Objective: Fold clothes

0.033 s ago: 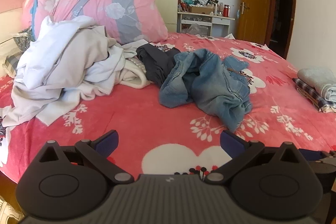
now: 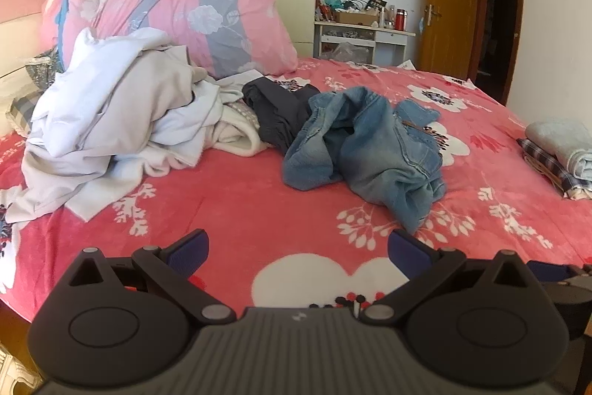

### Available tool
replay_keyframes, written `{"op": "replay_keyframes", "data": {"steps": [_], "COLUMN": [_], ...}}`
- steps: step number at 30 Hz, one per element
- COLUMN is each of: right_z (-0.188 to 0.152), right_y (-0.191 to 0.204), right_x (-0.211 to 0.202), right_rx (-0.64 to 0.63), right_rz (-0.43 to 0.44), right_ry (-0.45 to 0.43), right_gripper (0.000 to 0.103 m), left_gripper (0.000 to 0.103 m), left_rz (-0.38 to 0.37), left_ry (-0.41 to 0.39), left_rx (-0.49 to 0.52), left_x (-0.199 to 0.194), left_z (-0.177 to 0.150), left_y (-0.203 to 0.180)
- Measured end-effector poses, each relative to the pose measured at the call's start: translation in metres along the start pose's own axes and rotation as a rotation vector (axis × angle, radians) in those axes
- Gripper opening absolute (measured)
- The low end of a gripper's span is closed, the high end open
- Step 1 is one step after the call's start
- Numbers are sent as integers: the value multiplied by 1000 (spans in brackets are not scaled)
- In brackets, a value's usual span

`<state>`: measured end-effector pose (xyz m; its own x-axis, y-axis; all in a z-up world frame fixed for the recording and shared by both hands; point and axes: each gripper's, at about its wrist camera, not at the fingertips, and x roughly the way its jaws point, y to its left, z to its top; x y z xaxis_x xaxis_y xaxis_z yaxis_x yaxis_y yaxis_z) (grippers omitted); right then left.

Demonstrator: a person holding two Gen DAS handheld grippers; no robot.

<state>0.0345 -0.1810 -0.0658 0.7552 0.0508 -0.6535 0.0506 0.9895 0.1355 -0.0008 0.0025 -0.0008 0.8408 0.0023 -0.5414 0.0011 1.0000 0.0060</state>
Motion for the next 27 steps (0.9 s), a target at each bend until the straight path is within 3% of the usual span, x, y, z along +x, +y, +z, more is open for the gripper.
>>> {"op": "replay_keyframes", "data": {"steps": [6,20,27], "right_z": [2,7,6], "right_y": [2,6,9], "right_x": [-4,-14,-16], "right_rx": [-5,-16,-11], "right_rz": [-25,-84,-92], "right_ry": [-27,-89,-94], "right_gripper": [102,102,102], "left_gripper": [103,103,103], "left_rz": [-26,-9,58], "left_ry": [-8,43,45], "left_rx": [-58,-94,-69], "left_x": [-1,-4,-5], "left_z": [-6,-13,-14], "left_y": [13,20,16]}}
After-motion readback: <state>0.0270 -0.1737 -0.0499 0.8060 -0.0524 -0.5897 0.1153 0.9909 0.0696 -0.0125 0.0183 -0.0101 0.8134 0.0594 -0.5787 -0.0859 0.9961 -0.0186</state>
